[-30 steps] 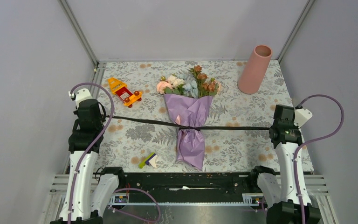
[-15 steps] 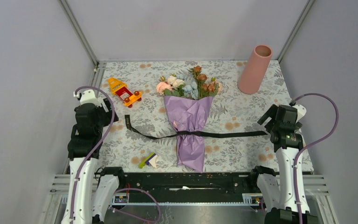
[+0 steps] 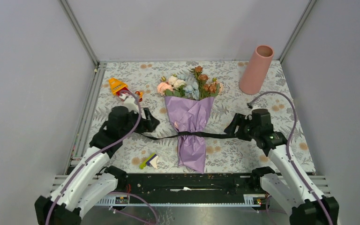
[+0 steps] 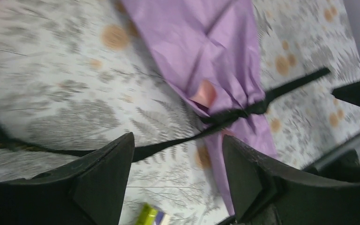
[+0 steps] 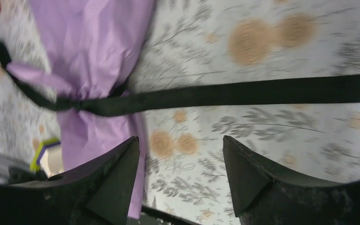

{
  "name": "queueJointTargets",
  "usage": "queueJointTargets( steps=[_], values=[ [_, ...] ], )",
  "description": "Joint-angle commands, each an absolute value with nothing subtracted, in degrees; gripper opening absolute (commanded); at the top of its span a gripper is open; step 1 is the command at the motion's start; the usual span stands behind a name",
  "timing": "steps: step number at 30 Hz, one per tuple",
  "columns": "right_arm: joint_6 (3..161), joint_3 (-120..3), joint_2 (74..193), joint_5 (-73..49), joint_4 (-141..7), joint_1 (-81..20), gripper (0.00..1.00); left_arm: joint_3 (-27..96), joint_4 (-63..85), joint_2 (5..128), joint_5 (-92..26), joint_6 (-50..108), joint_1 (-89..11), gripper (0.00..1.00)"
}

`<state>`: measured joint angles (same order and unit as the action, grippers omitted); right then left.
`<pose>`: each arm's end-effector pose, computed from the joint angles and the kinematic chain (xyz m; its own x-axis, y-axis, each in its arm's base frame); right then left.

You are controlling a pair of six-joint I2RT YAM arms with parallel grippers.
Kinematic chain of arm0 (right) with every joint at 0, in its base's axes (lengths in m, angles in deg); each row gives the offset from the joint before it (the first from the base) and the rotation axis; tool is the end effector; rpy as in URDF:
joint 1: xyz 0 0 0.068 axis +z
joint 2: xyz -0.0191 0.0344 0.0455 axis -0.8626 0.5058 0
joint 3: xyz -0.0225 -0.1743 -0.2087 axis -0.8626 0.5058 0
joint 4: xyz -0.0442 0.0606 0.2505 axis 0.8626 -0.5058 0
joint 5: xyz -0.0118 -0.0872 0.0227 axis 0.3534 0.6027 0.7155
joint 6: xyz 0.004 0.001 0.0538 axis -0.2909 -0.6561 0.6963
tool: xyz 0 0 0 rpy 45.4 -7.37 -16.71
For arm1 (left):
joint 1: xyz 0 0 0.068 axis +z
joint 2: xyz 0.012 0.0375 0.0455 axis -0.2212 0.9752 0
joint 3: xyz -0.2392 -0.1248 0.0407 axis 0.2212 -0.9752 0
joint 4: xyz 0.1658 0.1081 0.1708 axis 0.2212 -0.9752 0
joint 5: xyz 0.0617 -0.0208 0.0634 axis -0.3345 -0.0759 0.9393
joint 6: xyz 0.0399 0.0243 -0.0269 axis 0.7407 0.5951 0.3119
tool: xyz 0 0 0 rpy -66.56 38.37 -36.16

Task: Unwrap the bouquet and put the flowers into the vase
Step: Untie the ribbon from the wrapping paper.

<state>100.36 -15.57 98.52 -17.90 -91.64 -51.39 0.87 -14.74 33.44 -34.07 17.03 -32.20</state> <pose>0.1714 0.0330 0.2372 -0.6968 0.3176 -0.6431 -0.0216 0.8870 0.4613 0.1585 -0.0621 0.2853 -0.5819 -0.2124 -0.7851 0.2546 0.8692 -0.4239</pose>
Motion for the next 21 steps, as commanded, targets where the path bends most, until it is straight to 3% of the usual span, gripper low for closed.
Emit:
queueJointTargets(
  steps=[1,7,12,21],
  values=[
    [103.0,-15.4,100.3,-18.2,-84.1,-40.1,0.70,-2.2,0.2,37.4,-34.9,10.3,-41.5,0.71],
    [101.4,-21.0,111.0,-10.9,-79.9,-27.0,0.62,-6.2,14.5,44.9,-32.9,6.7,-50.0,0.60],
    [99.6,-28.4,121.9,-5.0,-77.7,-17.8,0.56,-9.3,24.5,50.9,-34.5,2.5,-51.2,0.60],
    [98.0,-37.2,134.7,-1.1,-76.9,-10.4,0.48,-7.8,21.9,55.8,-29.8,5.0,-52.5,0.56]
  ],
)
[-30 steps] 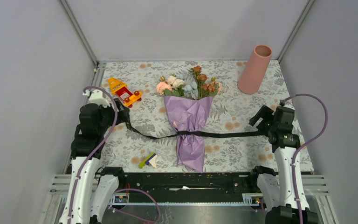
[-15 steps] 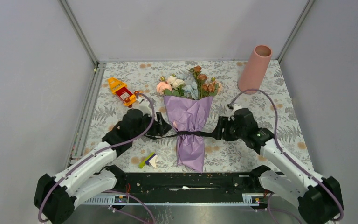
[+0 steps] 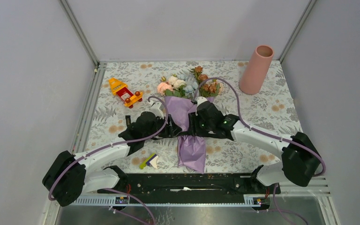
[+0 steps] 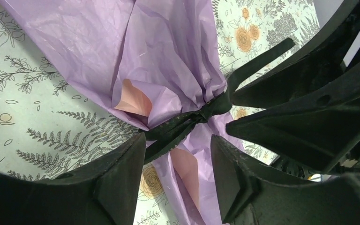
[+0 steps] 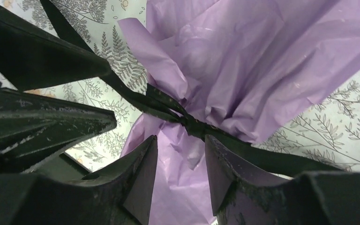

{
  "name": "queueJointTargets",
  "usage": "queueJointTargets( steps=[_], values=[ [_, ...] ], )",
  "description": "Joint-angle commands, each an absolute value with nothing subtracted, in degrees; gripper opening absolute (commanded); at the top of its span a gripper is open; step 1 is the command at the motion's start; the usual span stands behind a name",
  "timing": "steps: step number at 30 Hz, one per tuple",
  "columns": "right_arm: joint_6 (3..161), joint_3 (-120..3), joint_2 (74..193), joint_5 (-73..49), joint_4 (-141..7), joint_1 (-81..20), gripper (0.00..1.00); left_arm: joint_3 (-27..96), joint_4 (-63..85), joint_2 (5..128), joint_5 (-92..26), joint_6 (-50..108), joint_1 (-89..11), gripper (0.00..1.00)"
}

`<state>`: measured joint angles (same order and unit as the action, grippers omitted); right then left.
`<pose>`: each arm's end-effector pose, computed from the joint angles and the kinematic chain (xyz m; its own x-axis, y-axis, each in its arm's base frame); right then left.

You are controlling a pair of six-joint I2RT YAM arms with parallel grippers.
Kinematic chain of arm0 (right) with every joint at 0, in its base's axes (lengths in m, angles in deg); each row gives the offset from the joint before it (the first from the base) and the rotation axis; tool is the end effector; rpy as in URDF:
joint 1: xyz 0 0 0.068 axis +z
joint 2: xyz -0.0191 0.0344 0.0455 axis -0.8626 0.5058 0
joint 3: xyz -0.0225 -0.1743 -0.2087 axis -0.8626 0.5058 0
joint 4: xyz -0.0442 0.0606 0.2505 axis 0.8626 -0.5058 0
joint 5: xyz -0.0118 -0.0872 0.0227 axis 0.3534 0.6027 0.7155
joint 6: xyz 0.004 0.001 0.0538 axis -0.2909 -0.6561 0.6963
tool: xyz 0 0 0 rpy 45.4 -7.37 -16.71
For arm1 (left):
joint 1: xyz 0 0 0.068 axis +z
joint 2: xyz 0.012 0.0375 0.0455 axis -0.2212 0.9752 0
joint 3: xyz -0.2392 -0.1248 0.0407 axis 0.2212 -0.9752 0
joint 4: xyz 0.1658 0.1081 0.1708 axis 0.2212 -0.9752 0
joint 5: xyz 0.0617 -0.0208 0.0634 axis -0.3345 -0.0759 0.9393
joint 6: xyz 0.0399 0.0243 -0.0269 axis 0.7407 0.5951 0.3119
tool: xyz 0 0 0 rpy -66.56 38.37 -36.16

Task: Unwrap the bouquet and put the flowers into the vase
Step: Untie the ribbon from the wrapping paper.

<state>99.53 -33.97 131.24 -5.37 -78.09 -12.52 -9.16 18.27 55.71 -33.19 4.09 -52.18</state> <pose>0.2031 0.2191 0.2413 -0.7006 -0.1484 -0.6980 -0.4943 0.8064 0.3246 0.1804 -0.1551 0.2077 -0.7120 -0.1758 -0.6798 0.3824 0.7149 -0.5854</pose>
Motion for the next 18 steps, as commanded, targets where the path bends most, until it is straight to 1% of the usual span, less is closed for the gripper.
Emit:
queueJointTargets(
  steps=[1,5,14,18],
  values=[
    [97.9,-37.6,135.8,-0.5,-77.1,-10.0,0.47,-7.9,21.6,55.8,-29.0,5.1,-52.4,0.56],
    [97.5,-38.8,137.5,2.0,-78.2,-8.9,0.42,-7.6,21.1,56.5,-27.1,4.1,-52.5,0.54],
    [97.1,-39.2,139.2,6.0,-79.7,-7.2,0.32,-7.3,24.2,59.4,-29.4,2.1,-52.6,0.51],
    [97.0,-39.6,140.2,6.8,-80.0,-6.7,0.30,-7.3,23.8,59.1,-29.2,2.2,-52.6,0.50]
  ],
)
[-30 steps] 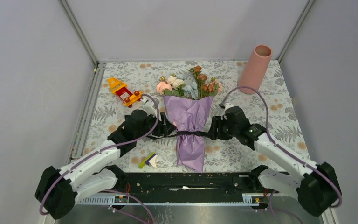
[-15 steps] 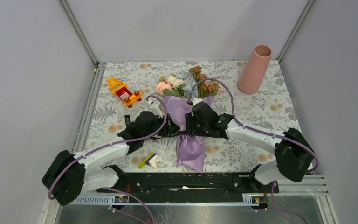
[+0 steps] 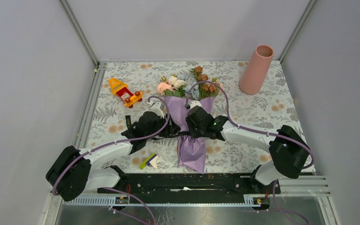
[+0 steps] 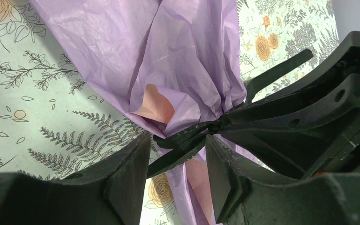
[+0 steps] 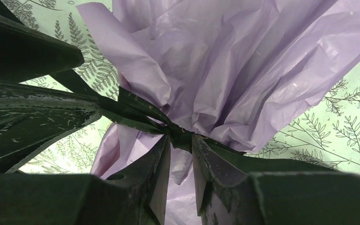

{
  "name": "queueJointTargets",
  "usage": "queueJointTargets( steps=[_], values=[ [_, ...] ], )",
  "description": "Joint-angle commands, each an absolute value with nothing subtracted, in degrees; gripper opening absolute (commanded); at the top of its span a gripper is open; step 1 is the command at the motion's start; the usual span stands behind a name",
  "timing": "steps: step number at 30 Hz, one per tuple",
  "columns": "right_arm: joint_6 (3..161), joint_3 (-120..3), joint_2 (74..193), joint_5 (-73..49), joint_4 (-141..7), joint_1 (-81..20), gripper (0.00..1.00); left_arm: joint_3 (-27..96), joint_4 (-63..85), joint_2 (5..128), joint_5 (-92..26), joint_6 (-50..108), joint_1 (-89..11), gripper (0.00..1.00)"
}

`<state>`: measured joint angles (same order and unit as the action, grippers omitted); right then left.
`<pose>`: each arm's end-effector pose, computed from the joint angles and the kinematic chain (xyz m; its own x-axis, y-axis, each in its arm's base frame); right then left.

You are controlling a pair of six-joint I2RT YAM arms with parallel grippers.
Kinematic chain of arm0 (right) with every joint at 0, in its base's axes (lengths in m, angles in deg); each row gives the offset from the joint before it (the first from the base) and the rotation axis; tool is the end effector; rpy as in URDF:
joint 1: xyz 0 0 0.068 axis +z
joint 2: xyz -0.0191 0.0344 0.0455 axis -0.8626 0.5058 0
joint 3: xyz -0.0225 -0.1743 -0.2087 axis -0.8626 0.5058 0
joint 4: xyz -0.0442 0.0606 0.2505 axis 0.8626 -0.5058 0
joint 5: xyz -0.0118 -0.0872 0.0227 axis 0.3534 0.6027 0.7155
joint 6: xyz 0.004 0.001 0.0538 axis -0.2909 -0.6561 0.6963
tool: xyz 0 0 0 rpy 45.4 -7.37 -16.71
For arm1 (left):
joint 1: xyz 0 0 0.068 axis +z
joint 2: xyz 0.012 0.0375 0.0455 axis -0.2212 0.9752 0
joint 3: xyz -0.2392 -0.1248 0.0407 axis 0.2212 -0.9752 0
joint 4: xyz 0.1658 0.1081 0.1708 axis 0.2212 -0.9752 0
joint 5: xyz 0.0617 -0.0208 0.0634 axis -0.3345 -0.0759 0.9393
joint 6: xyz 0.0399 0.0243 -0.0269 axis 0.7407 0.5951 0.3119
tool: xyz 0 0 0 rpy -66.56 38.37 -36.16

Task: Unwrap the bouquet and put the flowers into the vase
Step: Untie the ribbon from the wrapping paper.

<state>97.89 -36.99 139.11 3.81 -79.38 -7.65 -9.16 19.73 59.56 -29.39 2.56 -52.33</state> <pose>0.2016 0.2491 0.2170 -0.6838 -0.2547 -0.6837 -0.4900 0.8546 0.1717 0.1872 -0.1585 0.1952 -0.7192 -0.2018 -0.6649 0.3147 0.7585 -0.5706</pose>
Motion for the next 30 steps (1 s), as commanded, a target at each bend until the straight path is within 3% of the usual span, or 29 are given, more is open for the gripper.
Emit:
queueJointTargets(
  steps=[1,7,14,19,23,30],
  values=[
    [96.9,-39.6,140.4,6.8,-80.0,-6.6,0.30,-7.3,23.7,59.1,-29.2,2.3,-52.6,0.50],
    [96.8,-40.3,143.3,8.7,-80.2,-6.3,0.30,-7.4,23.4,58.9,-28.8,2.4,-52.6,0.50],
    [97.1,-40.8,145.1,12.1,-79.3,-6.2,0.20,-7.3,23.2,58.7,-28.7,2.8,-52.5,0.49],
    [96.6,-41.1,147.7,12.7,-78.1,-6.1,0.18,-7.5,23.1,58.2,-28.6,2.8,-52.6,0.49],
    [97.2,-40.7,149.4,14.0,-77.5,-6.2,0.00,-7.9,23.0,57.5,-28.5,2.9,-52.6,0.49],
    [99.1,-34.3,139.5,17.4,-72.1,-6.2,0.00,-9.3,26.5,55.8,-30.5,5.0,-52.9,0.48]
  ],
)
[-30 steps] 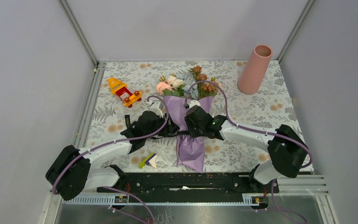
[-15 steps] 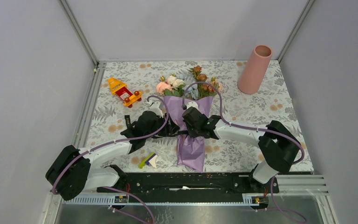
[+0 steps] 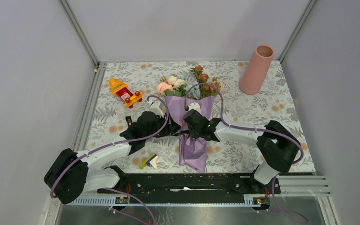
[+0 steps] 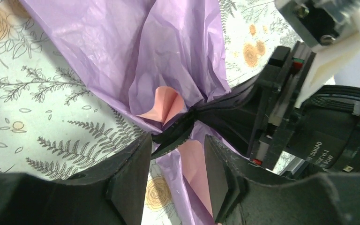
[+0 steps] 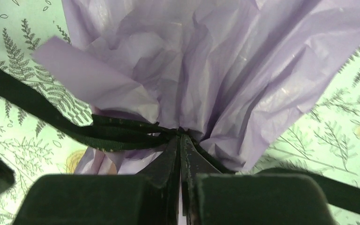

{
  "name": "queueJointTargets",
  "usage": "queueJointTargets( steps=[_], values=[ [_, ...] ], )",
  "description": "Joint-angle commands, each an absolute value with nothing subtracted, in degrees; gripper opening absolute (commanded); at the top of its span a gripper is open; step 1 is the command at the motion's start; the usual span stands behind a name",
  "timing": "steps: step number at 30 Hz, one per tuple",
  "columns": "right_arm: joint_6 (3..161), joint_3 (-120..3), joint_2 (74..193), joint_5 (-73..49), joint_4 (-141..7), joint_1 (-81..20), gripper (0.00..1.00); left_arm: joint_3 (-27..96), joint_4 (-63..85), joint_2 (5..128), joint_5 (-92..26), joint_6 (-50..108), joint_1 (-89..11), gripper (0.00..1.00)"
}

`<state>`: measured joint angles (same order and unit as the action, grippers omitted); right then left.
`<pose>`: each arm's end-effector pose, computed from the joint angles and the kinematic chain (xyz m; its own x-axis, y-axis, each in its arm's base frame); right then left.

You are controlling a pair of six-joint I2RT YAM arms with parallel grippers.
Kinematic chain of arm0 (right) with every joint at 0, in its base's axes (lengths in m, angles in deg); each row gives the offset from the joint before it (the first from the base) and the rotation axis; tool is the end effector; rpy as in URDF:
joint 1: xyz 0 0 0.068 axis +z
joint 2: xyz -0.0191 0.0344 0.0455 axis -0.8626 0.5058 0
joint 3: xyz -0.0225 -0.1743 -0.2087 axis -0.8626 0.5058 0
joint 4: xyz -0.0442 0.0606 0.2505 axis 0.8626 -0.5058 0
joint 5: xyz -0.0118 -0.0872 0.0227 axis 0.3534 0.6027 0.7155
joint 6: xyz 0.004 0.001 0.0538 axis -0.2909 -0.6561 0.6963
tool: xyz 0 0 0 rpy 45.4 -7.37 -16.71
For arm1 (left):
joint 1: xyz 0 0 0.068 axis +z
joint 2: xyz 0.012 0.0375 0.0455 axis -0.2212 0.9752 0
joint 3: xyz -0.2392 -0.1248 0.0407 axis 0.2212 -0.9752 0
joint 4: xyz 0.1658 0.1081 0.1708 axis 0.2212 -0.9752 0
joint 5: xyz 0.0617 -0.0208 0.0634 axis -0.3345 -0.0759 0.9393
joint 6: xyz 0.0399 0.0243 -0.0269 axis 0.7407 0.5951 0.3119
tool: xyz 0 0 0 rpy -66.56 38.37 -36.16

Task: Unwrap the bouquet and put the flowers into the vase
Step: Untie the ribbon from the wrapping paper.

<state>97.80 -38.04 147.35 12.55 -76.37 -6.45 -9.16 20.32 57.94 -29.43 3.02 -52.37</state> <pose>0.2120 0.2654 0.1827 -0.6740 -0.2873 -0.6805 -0.4242 0.9048 0.0381 0.1856 -0.1574 0.2025 -0.6969 -0.2116 -0.6852 0.3383 0.7456 -0.5742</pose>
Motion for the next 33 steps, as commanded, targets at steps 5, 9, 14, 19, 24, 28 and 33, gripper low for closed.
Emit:
queueJointTargets(
  steps=[5,9,14,19,24,28,33],
  values=[
    [99.8,-30.2,131.5,18.2,-67.7,-6.2,0.00,-8.2,28.3,55.6,-32.5,7.4,-54.0,0.48],
    [100.2,-29.9,130.0,17.9,-67.8,-6.2,0.00,-7.4,30.2,56.5,-33.7,9.9,-55.3,0.48],
    [101.3,-28.0,127.4,17.6,-66.9,-6.2,0.00,-7.0,34.7,58.8,-35.1,11.1,-56.0,0.48],
    [101.8,-25.4,124.1,17.6,-63.8,-6.2,0.00,-5.3,37.4,63.5,-35.9,11.3,-56.0,0.48],
    [101.7,-23.9,123.4,17.6,-62.1,-6.2,0.00,-4.3,42.4,67.7,-38.9,8.5,-56.1,0.48],
    [101.8,-23.8,123.6,17.2,-62.0,-6.2,0.00,-4.0,43.9,69.7,-39.1,7.8,-56.1,0.48],
    [101.8,-23.8,123.8,17.2,-62.0,-6.2,0.00,-3.6,44.6,71.7,-40.1,6.2,-56.1,0.40]
  ],
)
